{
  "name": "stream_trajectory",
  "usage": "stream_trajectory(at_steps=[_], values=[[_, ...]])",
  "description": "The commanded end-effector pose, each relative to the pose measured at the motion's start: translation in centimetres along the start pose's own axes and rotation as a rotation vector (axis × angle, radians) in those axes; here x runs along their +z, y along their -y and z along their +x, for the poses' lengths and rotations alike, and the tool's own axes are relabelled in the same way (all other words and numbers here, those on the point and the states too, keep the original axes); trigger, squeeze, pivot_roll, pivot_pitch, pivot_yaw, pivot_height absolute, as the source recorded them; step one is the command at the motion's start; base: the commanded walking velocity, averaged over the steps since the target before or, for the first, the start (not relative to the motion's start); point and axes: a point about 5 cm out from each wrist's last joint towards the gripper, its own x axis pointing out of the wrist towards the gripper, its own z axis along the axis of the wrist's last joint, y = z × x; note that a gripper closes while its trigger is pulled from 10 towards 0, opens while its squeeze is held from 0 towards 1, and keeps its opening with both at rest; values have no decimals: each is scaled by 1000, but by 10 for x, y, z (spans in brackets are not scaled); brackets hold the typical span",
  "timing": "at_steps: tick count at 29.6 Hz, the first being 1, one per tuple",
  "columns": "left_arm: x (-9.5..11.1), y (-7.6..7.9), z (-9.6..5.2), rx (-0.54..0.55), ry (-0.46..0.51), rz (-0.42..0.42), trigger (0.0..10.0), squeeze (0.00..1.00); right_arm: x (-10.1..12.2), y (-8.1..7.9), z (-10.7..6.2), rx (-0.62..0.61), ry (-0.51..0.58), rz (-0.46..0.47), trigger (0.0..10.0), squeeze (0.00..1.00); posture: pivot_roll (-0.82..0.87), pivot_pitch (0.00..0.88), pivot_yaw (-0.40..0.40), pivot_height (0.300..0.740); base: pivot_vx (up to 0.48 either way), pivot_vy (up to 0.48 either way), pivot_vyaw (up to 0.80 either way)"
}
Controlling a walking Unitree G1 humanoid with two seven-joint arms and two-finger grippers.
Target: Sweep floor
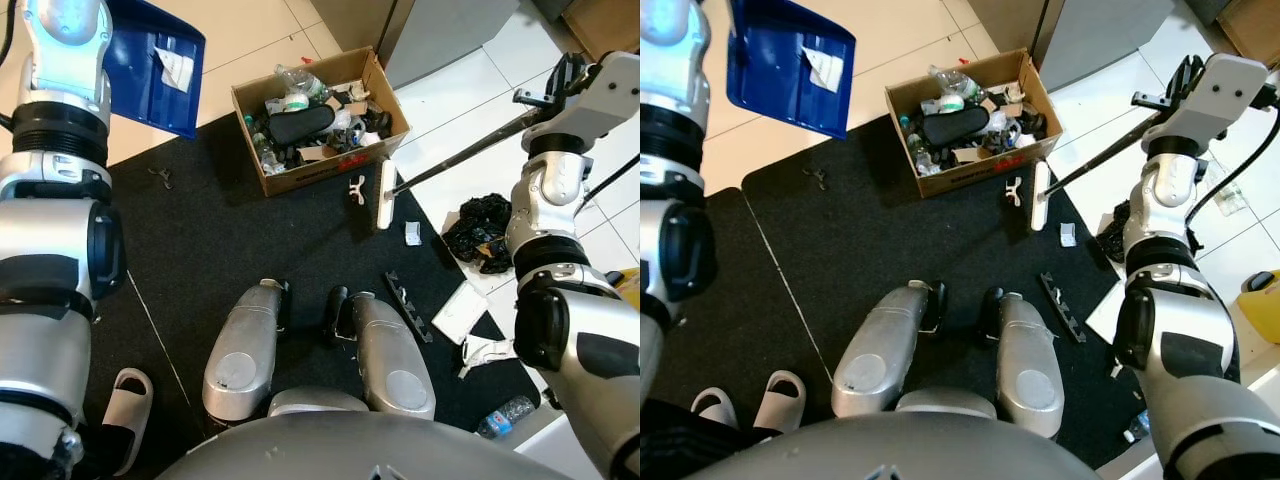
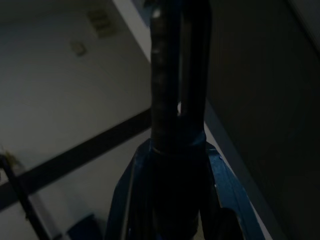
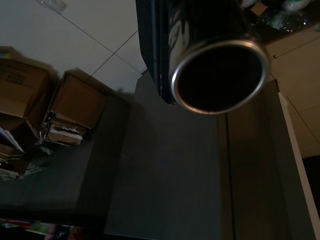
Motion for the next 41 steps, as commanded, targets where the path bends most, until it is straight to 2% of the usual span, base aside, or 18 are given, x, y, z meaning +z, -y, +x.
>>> stream_trajectory(at_steps=[1, 2, 3, 4, 5, 6, 7, 13, 16, 20, 21, 22, 25, 28, 34, 36, 39, 41], values=[[11, -5, 7, -6, 77, 62, 10000, 0, 7, 7, 0, -20, 53, 5, 10000, 0, 188, 78, -4, 740, 0, 0, 0], [9, -5, 7, 12, 61, 45, 10000, 0, 6, 7, 0, -23, 52, 8, 10000, 0, 187, 80, 0, 740, 0, 0, 0], [4, -6, 7, 50, 20, -14, 10000, 0, 6, 7, -1, -25, 50, 9, 10000, 0, 185, 81, 3, 740, 0, 0, 0], [4, -6, 7, 50, 20, -14, 10000, 0, 6, 7, -1, -25, 50, 9, 10000, 0, 185, 81, 3, 740, 0, 0, 0], [-4, -9, 5, 115, -34, -93, 10000, 0, 5, 7, -1, -27, 49, 11, 10000, 0, 181, 81, 3, 740, 0, 0, 0], [-4, -9, 5, 115, -34, -93, 10000, 0, 5, 7, -1, -27, 49, 11, 10000, 0, 181, 81, 3, 740, 0, 0, 0], [-10, -12, 2, 178, -79, -154, 10000, 0, 5, 8, -2, -29, 48, 13, 10000, 0, 181, 81, 3, 740, 0, 0, 0], [-20, -16, -9, 258, -129, -151, 10000, 0, 5, 7, -1, -25, 45, 16, 10000, 0, 187, 85, -7, 740, 0, 0, 0], [-24, -15, -11, 276, -151, -183, 10000, 0, 5, 7, -1, -22, 43, 18, 10000, 0, 189, 86, -8, 740, 0, 0, 0], [-40, -19, -17, 404, -271, -461, 10000, 0, 5, 2, 0, -10, 37, 24, 10000, 0, 191, 84, -14, 740, 0, 0, 0], [-42, -18, -17, 409, -284, -494, 10000, 0, 4, 2, 0, -8, 36, 25, 10000, 0, 191, 84, -14, 740, 0, 0, 0], [-44, -16, -18, 404, -298, -539, 10000, 0, 4, 2, 0, -5, 34, 25, 10000, 0, 192, 83, -17, 740, 0, 0, 0], [-45, -13, -18, 387, -311, -575, 10000, 0, 4, 1, 0, -1, 33, 24, 10000, 0, 192, 83, -17, 740, 0, 0, 0], [-46, -4, -21, 347, -320, -668, 10000, 0, 4, 1, 0, 12, 31, 23, 10000, 0, 193, 83, -24, 740, 0, 0, 0], [-42, 3, -22, 317, -309, -713, 10000, 0, 4, 1, 0, 19, 28, 22, 10000, 0, 194, 84, -26, 740, 0, 0, 0], [-39, 18, -25, 260, -337, -756, 10000, 0, 3, -1, 1, 27, 22, 21, 10000, 0, 203, 84, -32, 740, 0, 0, 0], [-38, 28, -28, 230, -352, -781, 10000, 0, 3, -2, 1, 32, 19, 21, 10000, 0, 205, 85, -34, 740, 0, 0, 0], [-38, 50, -40, 174, -392, -825, 10000, 0, 2, -4, 1, 41, 13, 20, 10000, 0, 204, 87, -34, 740, 0, 0, 0]])
